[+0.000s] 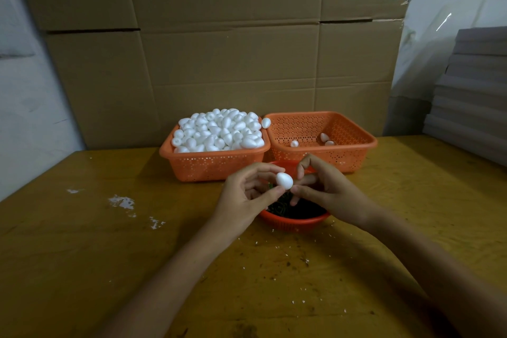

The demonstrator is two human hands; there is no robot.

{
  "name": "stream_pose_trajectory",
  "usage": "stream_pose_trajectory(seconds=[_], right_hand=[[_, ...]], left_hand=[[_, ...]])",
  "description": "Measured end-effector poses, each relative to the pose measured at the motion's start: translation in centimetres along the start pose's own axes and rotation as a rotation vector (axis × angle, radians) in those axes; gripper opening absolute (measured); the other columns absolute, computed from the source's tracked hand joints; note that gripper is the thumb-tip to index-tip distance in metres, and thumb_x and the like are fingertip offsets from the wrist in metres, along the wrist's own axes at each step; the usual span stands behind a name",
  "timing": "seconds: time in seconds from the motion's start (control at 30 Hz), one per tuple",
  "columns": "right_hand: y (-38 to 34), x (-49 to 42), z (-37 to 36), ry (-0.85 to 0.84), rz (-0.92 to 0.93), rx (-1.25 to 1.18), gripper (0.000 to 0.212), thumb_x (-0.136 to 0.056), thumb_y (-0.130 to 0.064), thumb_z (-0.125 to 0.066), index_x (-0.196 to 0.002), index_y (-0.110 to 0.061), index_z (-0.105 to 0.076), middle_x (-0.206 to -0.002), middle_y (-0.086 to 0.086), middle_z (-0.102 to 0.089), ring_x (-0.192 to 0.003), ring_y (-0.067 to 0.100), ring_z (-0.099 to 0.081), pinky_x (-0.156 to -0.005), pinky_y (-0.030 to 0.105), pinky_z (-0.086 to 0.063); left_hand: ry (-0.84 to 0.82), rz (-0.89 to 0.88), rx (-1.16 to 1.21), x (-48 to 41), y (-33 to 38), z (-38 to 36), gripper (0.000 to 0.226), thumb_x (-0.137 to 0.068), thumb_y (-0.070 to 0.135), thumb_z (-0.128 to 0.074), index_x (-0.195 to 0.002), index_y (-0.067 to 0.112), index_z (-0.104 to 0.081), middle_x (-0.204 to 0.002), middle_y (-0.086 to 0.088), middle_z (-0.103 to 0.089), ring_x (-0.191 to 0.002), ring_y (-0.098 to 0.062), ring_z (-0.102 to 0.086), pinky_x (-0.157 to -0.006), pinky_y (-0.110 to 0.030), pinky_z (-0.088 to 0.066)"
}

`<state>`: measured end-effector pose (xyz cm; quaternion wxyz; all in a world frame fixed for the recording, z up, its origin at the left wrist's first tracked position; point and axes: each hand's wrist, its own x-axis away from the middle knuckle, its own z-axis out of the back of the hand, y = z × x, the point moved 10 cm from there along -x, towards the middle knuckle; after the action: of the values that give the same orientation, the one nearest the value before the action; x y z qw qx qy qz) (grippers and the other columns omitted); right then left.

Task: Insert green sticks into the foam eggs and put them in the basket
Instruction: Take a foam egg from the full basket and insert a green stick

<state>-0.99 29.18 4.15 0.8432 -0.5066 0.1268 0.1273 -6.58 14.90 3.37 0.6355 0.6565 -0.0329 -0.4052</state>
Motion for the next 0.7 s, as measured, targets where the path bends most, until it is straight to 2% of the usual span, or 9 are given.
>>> stream_pose_trajectory(seconds=[0.2,0.37,0.43,0.57,0.63,0.7], right_hand=[[-0.2,0.1,0.0,0.01,0.009,-0.004,0.017,-0.1,-0.003,-0.061,-0.107,-0.001,-0.047,-0.095,0.011,-0.078,-0.093,0.032,-0.075,-0.097,0.05,-0.059],[-0.2,0.1,-0.1,-0.004,0.004,-0.017,0.017,-0.099,-0.002,-0.062,-0.108,0.0,-0.047,-0.094,0.008,-0.078,-0.092,0.032,-0.075,-0.095,0.048,-0.06],[-0.1,0.1,-0.2,-0.008,-0.002,-0.034,0.018,-0.099,-0.002,-0.061,-0.109,0.002,-0.047,-0.092,0.006,-0.079,-0.093,0.033,-0.075,-0.096,0.045,-0.06],[-0.1,0.1,0.6,0.042,-0.002,-0.117,0.022,-0.099,-0.004,-0.061,-0.111,0.005,-0.045,-0.095,0.005,-0.08,-0.091,0.029,-0.076,-0.093,0.038,-0.06],[-0.1,0.1,1.5,0.107,-0.005,-0.155,0.03,-0.096,-0.013,-0.064,-0.113,0.004,-0.046,-0.1,0.007,-0.08,-0.09,0.029,-0.077,-0.086,0.036,-0.06],[0.0,0.0,2.7,0.185,-0.008,-0.205,0.032,-0.094,-0.019,-0.065,-0.112,0.001,-0.047,-0.103,0.009,-0.08,-0.086,0.029,-0.077,-0.074,0.032,-0.06]], left_hand=[[-0.012,-0.023,-0.019,-0.1,0.0,0.0,0.026,-0.091,0.006,-0.079,-0.115,0.015,-0.075,-0.107,-0.002,-0.078,-0.088,-0.021,-0.071,-0.069,-0.033,-0.053],[-0.014,-0.032,-0.027,-0.1,0.0,-0.1,0.029,-0.091,0.006,-0.079,-0.117,0.018,-0.074,-0.11,-0.002,-0.077,-0.093,-0.032,-0.073,-0.071,-0.033,-0.054],[-0.006,-0.022,-0.034,-0.1,-0.1,0.0,0.041,-0.091,0.007,-0.08,-0.128,0.022,-0.071,-0.114,0.0,-0.076,-0.093,-0.026,-0.073,-0.073,-0.033,-0.055],[0.045,-0.031,-0.125,0.2,-0.3,-0.1,0.075,-0.09,0.01,-0.082,-0.153,0.028,-0.046,-0.12,0.006,-0.07,-0.095,-0.02,-0.071,-0.078,-0.027,-0.057],[0.026,-0.064,-0.228,0.4,-0.1,-0.4,0.068,-0.091,0.011,-0.08,-0.149,0.027,-0.048,-0.118,0.007,-0.067,-0.096,-0.019,-0.07,-0.077,-0.032,-0.058],[-0.067,-0.163,-0.458,0.7,0.6,-1.4,0.04,-0.095,0.017,-0.076,-0.132,0.026,-0.062,-0.116,0.01,-0.064,-0.1,-0.015,-0.067,-0.079,-0.033,-0.056]])
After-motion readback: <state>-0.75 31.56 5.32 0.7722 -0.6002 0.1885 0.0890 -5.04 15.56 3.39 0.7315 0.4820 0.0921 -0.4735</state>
